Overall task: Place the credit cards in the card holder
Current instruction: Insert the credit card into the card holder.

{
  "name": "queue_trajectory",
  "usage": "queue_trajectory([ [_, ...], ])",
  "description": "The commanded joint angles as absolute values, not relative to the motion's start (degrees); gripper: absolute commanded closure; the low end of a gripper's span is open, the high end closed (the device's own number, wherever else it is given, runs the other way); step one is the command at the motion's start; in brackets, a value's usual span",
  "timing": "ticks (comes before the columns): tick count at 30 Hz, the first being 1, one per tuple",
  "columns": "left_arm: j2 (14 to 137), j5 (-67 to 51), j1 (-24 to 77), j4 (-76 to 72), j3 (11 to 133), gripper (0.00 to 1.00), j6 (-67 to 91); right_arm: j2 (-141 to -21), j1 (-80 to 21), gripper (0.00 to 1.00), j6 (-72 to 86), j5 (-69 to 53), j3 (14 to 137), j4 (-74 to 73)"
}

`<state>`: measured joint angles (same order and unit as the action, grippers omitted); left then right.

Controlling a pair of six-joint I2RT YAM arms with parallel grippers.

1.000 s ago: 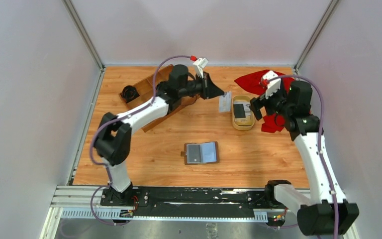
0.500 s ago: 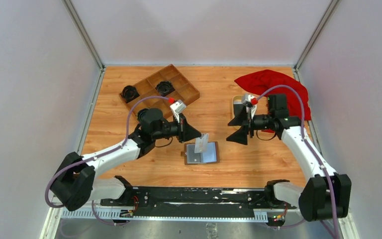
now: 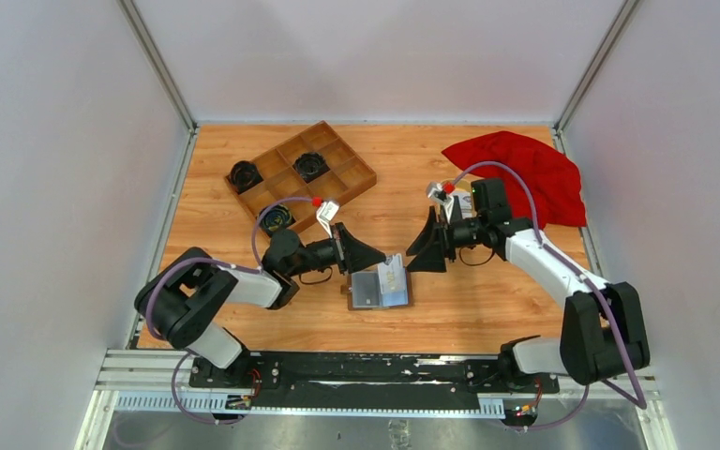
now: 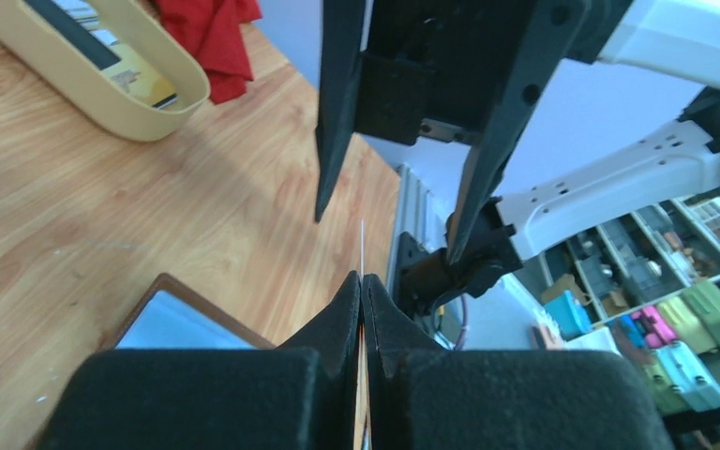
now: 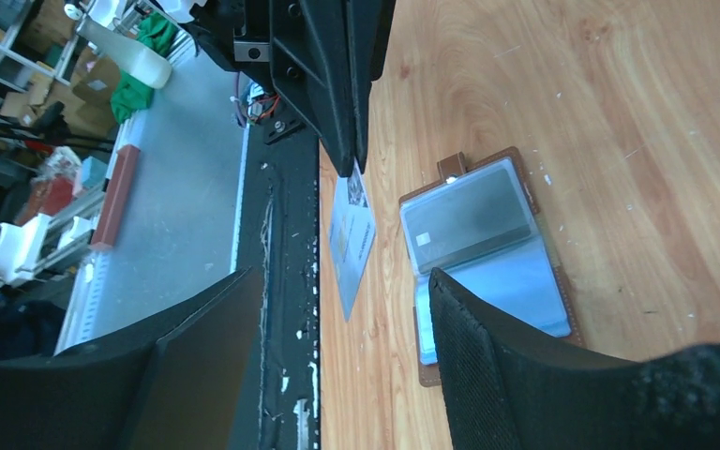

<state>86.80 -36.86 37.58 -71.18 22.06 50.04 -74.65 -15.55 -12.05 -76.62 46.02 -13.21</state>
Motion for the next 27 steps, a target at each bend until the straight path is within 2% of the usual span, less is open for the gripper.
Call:
queue_trajectory([
  [1,90.0,-37.6,37.9,-86.6,21.7,1.0,56.1,-76.4,-17.6,0.31,-4.6,-74.7,45.7,-8.5],
  [17,92.5,-36.6,39.9,-83.8,22.8,1.0,54.8,-78.4,-18.3,0.53,1.5,-79.7,47.6,-5.7],
  [27,88.3,-36.8,40.9,-70.0,24.9,1.0,47.1,-78.9,-19.0,0.67,-4.6,-80.7,49.0,-10.6],
])
